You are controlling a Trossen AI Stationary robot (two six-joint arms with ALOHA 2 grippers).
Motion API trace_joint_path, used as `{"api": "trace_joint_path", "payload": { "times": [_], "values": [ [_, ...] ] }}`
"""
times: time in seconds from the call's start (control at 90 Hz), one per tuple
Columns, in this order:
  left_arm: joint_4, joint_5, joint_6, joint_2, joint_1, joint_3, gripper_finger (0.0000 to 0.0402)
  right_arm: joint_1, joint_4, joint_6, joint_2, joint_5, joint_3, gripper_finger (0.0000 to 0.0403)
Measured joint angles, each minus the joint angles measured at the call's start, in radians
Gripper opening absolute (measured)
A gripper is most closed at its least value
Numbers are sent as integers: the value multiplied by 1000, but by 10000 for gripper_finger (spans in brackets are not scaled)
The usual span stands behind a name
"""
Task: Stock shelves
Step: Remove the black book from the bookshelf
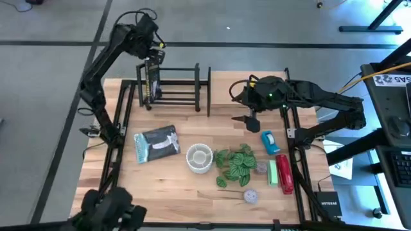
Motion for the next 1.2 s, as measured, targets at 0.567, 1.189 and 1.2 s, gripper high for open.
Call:
{"api": "trace_joint_path", "payload": {
  "times": [0.567, 1.189, 1.2],
  "values": [
    [-39, 159, -89, 42, 25, -2, 172, 0, 0, 7, 0, 0, 0, 330],
    [-12, 126, -182, -28, -110, 220, 31, 0, 0, 3, 0, 1, 0, 330],
    [-13, 122, -187, -33, -119, 231, 31, 0, 0, 2, 0, 1, 0, 330]
  ]
}}
